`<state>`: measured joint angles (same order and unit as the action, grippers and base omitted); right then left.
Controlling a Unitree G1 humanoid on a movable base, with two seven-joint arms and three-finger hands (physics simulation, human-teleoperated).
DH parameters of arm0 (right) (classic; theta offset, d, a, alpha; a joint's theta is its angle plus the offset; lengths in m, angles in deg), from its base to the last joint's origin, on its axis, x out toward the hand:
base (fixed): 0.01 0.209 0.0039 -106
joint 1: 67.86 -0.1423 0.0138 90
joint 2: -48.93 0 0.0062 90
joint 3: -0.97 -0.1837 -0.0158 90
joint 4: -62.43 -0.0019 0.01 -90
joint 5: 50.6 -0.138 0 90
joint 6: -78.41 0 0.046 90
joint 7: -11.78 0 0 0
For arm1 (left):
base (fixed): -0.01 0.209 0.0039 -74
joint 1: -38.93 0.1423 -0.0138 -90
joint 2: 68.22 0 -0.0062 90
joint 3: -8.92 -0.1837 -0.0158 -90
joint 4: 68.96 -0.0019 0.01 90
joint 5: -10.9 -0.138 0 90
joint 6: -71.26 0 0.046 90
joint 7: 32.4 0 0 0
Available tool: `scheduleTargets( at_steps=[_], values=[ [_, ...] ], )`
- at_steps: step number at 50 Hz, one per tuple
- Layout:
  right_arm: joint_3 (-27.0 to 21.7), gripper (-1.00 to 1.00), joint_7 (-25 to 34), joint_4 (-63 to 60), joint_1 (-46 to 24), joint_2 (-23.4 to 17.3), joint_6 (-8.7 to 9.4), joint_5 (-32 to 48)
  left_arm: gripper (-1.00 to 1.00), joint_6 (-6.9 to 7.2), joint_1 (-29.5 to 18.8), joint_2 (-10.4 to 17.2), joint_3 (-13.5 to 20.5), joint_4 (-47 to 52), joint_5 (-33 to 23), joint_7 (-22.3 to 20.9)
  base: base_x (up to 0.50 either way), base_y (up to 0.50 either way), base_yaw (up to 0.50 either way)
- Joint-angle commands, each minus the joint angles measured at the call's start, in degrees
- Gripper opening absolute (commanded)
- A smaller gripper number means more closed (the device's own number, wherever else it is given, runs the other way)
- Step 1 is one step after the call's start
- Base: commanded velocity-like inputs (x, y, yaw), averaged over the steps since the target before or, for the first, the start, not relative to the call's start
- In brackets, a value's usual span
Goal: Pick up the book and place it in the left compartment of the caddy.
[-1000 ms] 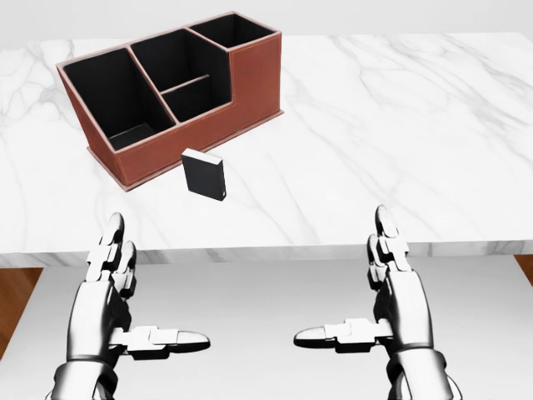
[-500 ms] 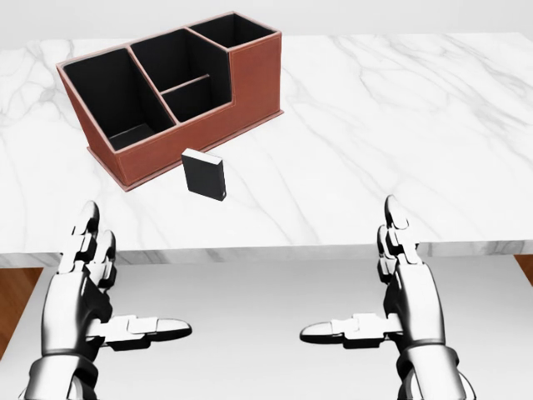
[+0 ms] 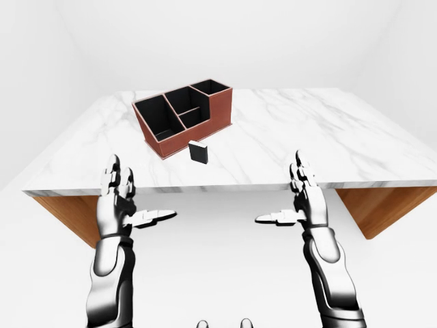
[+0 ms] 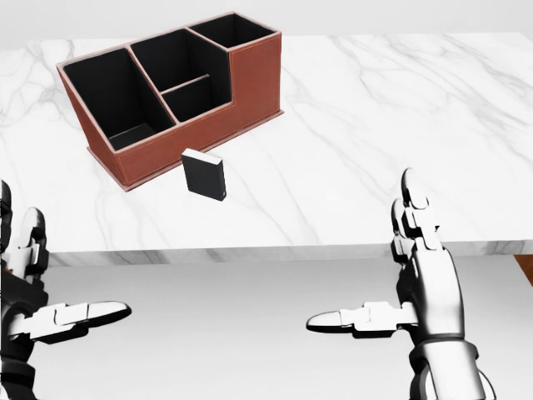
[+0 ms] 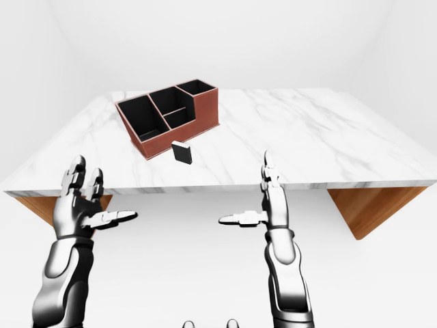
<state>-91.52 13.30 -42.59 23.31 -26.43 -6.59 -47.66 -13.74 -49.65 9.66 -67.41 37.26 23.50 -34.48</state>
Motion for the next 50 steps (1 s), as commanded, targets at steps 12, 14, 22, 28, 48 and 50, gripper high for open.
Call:
scheduleTargets(
  at_steps=[12,14,22,28,48,50],
  values=[
    [1.19,1.0,0.88,-17.58,2.41,0.47,0.0,2.88,1.0,0.0,3.36,-0.01,6.05,7.1,6.15,-1.75,0.0,0.0,0.0],
    [1.15,1.0,1.05,-19.66,2.83,0.51,0.0,3.05,1.0,0.0,3.7,-0.15,6.45,7.39,6.22,-1.97,0.0,0.0,0.0],
    [0.81,1.0,1.53,-23.39,4.56,0.69,0.0,3.74,1.0,0.0,4.27,-0.14,8.69,8.95,8.11,-2.07,0.0,0.0,0.0],
    [1.8,1.0,1.43,-24.18,4.84,0.55,0.0,5.52,1.0,0.0,4.64,-0.77,8.84,5.72,7.59,-3.58,0.0,0.0,0.0],
    [2.73,1.0,1.77,-22.79,4.19,0.85,0.0,7.29,1.0,0.0,4.97,-0.11,10.32,6.08,10.61,-3.61,0.0,0.4,0.0],
    [2.8,1.0,1.79,-22.94,4.15,0.86,0.0,7.26,1.0,0.0,5.19,-0.22,10.32,6.18,10.56,-3.7,0.0,0.5,0.0]
  ],
)
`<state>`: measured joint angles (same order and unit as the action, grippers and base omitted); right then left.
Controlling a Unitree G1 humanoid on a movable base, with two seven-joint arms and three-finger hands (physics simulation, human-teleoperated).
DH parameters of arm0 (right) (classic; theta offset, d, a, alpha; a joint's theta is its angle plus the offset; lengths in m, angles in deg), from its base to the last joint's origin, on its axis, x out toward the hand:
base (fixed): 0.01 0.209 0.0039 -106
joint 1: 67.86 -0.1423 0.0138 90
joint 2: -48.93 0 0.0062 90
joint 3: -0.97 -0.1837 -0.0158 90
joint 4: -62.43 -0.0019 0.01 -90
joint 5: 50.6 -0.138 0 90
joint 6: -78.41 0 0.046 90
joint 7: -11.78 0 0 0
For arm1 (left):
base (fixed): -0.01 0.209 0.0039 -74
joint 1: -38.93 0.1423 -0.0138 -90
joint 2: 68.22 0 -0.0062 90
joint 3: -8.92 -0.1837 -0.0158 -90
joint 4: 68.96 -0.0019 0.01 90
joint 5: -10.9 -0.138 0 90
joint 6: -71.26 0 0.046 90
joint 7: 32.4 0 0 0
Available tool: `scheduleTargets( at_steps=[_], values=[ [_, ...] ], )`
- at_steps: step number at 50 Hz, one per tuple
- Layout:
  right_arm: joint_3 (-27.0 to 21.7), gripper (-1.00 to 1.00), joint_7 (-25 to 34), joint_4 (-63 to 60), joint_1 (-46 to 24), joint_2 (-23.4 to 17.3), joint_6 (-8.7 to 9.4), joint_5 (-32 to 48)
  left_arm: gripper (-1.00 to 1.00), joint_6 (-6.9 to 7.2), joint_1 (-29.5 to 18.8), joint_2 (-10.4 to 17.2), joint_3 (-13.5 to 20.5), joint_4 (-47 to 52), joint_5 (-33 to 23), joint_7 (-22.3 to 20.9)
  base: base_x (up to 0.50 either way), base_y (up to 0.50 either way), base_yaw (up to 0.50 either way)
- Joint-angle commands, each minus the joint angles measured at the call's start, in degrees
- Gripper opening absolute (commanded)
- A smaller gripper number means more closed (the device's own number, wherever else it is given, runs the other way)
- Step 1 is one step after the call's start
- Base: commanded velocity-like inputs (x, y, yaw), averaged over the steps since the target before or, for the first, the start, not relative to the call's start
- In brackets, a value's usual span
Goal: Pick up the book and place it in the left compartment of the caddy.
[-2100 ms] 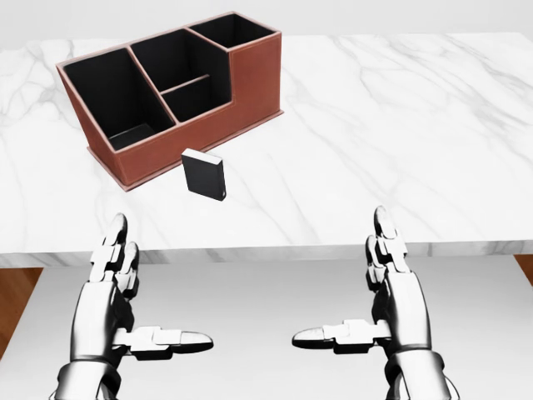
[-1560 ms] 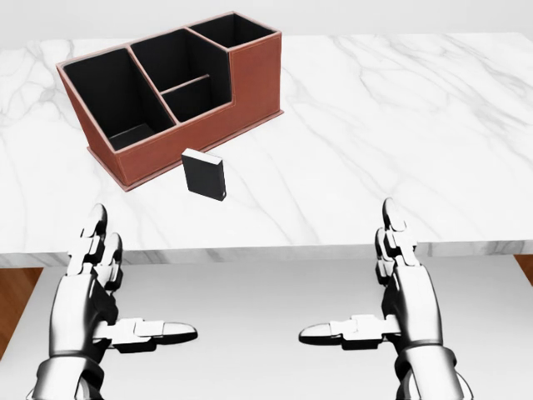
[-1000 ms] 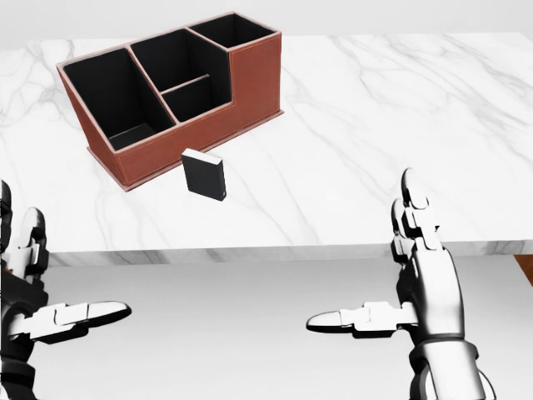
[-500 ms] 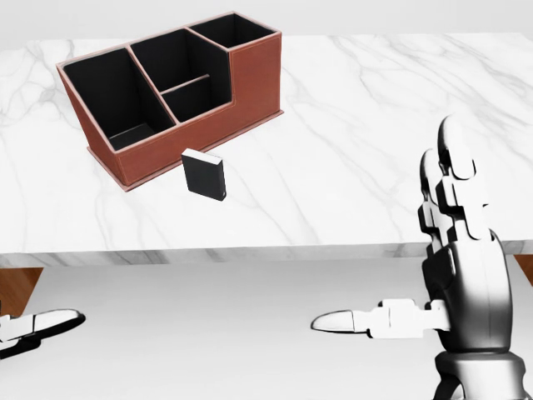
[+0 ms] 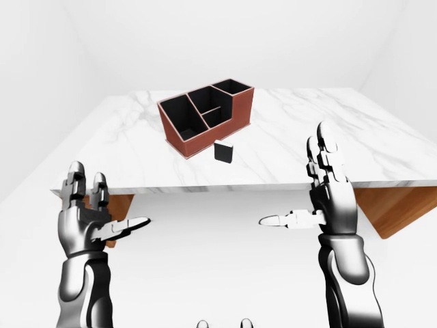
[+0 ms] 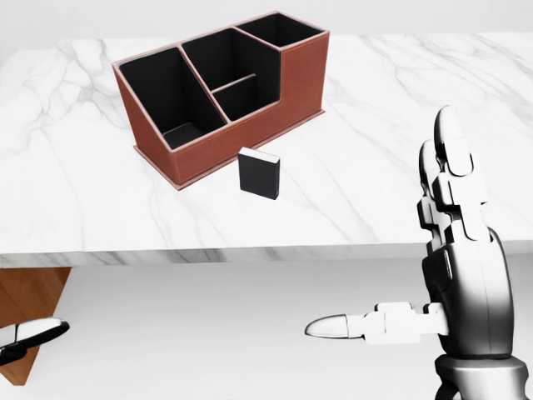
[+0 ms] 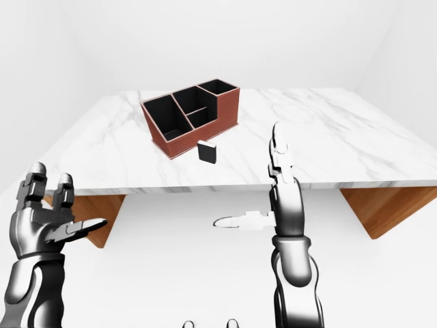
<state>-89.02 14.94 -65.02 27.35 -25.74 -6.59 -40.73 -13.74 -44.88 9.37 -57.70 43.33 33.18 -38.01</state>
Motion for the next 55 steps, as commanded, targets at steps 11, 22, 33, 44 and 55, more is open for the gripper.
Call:
scheduleTargets(
  at_steps=[11,22,33,44,55],
  values=[
    [0.44,1.0,0.63,-1.35,0.79,0.24,0.0,-1.13,1.0,0.0,0.46,0.09,1.16,0.7,1.0,-0.3,0.0,0.5,0.0],
    [-0.69,1.0,1.52,-2.05,1.61,0.25,0.0,-4.65,1.0,0.0,0.3,0.16,1.32,1.53,1.74,0.05,0.35,0.39,0.0],
    [-1.68,1.0,1.46,-1.23,1.79,0.2,0.0,-5.83,1.0,0.0,-0.09,0.31,0.9,1.13,1.38,0.16,0.5,0.23,0.0],
    [-2.39,1.0,1.89,-2.39,2.32,0.1,0.0,-6.21,1.0,0.0,0.34,-0.05,0.32,2.58,1.12,0.16,0.5,0.19,0.0],
    [-2.7,1.0,2.03,-2.03,2.89,0.21,0.0,-6.22,1.0,0.0,0.49,-0.42,0.31,2.88,1.25,-0.14,0.5,0.03,0.0]
  ],
)
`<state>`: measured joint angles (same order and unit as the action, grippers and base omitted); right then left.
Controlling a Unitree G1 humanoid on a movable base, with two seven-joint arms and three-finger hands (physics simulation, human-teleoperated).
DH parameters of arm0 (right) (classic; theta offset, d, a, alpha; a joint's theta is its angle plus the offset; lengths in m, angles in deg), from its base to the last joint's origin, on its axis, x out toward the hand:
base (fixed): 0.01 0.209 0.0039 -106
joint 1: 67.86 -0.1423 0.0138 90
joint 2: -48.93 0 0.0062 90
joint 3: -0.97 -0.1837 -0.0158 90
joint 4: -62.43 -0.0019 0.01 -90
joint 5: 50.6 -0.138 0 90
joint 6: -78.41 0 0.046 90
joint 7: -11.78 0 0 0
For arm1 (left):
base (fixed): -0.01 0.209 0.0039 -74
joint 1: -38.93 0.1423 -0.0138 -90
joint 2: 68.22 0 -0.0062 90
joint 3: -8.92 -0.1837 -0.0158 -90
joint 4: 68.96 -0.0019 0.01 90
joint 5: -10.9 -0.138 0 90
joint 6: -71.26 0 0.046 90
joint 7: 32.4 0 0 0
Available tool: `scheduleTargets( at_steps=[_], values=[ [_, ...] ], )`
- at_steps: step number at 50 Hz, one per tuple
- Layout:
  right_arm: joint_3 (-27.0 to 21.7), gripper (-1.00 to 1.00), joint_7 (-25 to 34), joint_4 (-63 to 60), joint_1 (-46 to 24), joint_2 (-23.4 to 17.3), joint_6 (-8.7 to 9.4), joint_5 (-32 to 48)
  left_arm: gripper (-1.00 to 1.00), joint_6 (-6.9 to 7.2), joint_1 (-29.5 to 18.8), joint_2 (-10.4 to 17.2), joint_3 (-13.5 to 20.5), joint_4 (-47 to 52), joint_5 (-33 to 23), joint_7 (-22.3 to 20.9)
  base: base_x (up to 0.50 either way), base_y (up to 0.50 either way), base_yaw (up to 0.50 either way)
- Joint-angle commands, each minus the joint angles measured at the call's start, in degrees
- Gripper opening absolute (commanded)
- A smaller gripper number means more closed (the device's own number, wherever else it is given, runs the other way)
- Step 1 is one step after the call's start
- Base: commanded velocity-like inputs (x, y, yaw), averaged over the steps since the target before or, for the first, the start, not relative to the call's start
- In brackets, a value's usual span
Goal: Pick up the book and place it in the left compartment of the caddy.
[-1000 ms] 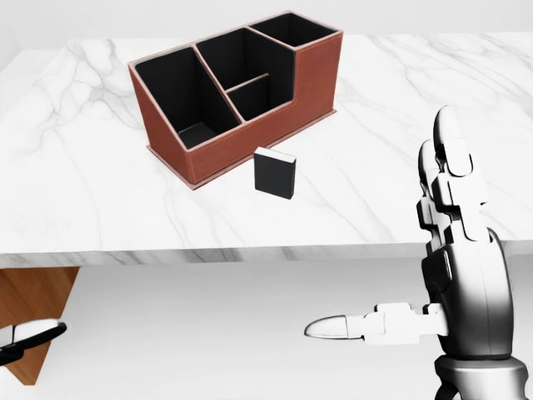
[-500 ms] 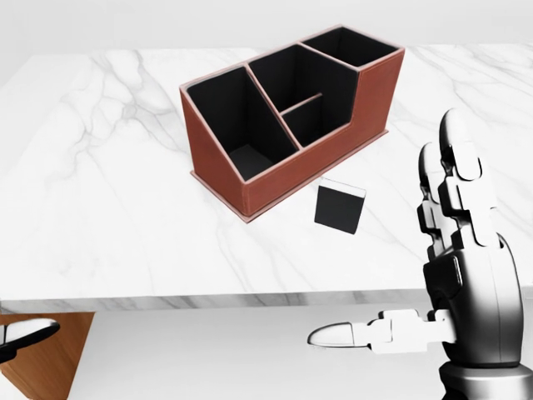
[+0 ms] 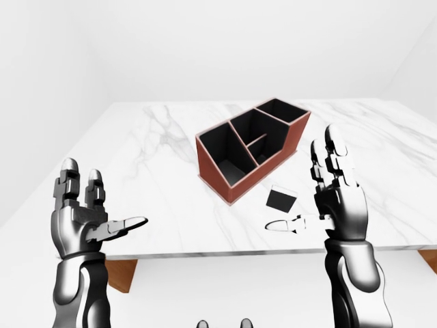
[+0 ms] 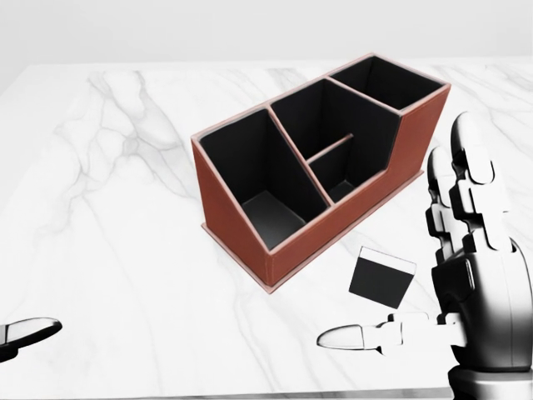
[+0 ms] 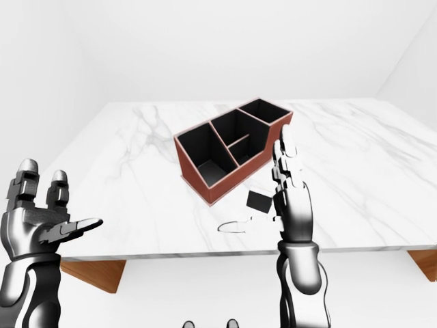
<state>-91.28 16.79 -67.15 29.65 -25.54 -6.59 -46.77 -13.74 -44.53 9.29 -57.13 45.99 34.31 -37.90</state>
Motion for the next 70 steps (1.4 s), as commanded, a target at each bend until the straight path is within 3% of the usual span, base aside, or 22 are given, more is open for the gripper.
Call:
scheduleTargets(
  at_steps=[1,45,56,59,70],
  values=[
    [-0.42,1.0,0.18,0.17,0.62,0.04,0.0,-0.17,1.0,0.0,0.15,-0.38,-0.34,0.07,0.16,-0.33,0.5,-0.05,0.0],
    [-0.74,1.0,-1.78,3.07,-1.02,0.23,0.0,2.11,1.0,0.0,-0.23,-0.03,-0.77,-1.2,0.0,0.16,0.5,-0.03,0.0],
    [0.17,1.0,-2.33,-3.04,0.5,-0.44,0.0,5.55,1.0,0.0,-0.28,0.06,-0.61,-1.14,0.16,0.01,0.0,0.0,0.0],
    [1.92,1.0,2.35,-4.81,4.08,-2.49,0.0,8.48,1.0,0.0,-0.44,0.13,-0.53,-1.87,0.25,-0.18,0.0,0.0,0.0],
    [-4.11,1.0,10.23,-6.29,9.14,-0.65,0.0,12.36,1.0,0.0,-0.54,0.38,-0.61,-2.18,0.48,-0.39,0.0,0.0,0.0]
  ],
)
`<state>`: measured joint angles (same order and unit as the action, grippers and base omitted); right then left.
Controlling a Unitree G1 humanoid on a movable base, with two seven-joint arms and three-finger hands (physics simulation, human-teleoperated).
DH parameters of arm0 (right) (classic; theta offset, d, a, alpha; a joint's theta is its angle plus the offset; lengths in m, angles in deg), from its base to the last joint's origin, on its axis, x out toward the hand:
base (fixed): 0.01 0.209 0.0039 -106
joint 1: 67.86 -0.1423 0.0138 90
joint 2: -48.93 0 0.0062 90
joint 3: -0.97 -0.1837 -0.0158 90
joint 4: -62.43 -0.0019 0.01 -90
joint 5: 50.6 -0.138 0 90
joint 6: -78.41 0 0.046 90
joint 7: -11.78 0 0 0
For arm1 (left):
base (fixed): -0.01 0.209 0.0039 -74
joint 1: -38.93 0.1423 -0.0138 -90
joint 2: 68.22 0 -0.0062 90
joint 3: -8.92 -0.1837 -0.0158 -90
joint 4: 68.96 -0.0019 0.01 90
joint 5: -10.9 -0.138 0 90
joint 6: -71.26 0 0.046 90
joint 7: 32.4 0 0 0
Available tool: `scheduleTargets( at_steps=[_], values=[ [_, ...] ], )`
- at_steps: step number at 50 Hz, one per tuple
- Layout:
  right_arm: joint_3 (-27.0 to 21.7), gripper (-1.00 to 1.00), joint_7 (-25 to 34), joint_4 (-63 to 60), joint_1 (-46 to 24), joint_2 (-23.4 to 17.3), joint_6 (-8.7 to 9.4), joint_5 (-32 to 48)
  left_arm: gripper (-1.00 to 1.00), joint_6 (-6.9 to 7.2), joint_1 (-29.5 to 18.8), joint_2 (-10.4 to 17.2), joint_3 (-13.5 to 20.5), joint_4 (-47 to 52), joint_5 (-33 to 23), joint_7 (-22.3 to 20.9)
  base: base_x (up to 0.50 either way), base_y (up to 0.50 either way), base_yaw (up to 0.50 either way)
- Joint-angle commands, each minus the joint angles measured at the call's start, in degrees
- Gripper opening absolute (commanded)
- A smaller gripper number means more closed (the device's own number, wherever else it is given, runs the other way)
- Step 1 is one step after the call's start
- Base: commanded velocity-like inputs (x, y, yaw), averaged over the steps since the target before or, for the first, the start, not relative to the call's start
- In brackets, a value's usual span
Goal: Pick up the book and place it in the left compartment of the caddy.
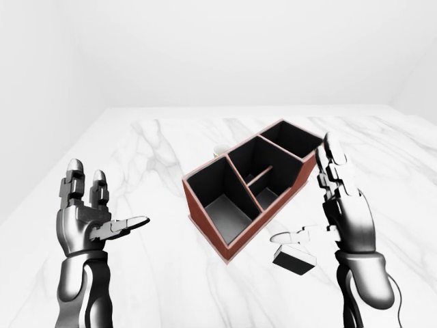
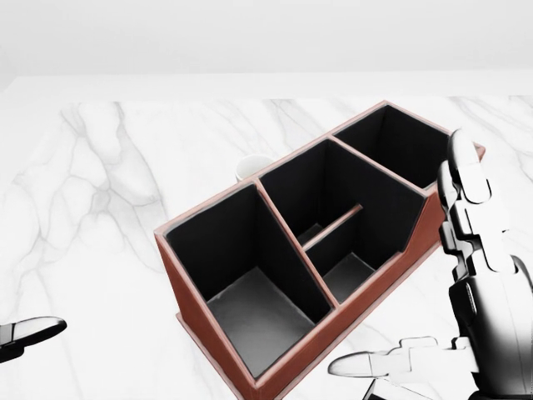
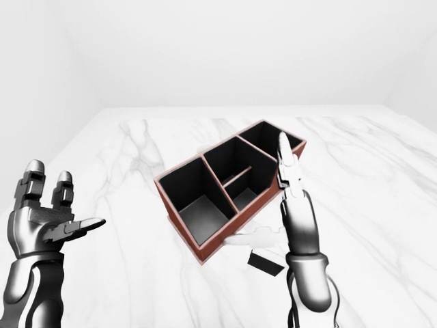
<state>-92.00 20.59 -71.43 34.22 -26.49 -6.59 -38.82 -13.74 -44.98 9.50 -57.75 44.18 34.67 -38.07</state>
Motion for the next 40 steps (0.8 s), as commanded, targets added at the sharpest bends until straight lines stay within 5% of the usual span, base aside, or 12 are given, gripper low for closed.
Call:
scheduleTargets(
  at_steps=[1,21,40],
  values=[
    [-4.86,1.0,7.56,-2.61,5.27,0.42,0.0,4.51,1.0,0.0,-0.11,0.13,-0.02,-0.8,0.01,-0.35,0.0,0.0,0.0],
    [-12.85,1.0,20.46,-5.26,10.35,5.76,0.0,10.17,1.0,0.0,0.29,-0.25,-0.23,-0.03,-0.39,-0.18,0.0,0.0,0.0],
    [-15.19,1.0,29.09,-5.82,12.97,8.19,0.0,15.02,1.0,0.0,-0.38,0.12,-0.88,-1.48,-0.56,-0.08,0.0,0.0,0.0]
  ],
)
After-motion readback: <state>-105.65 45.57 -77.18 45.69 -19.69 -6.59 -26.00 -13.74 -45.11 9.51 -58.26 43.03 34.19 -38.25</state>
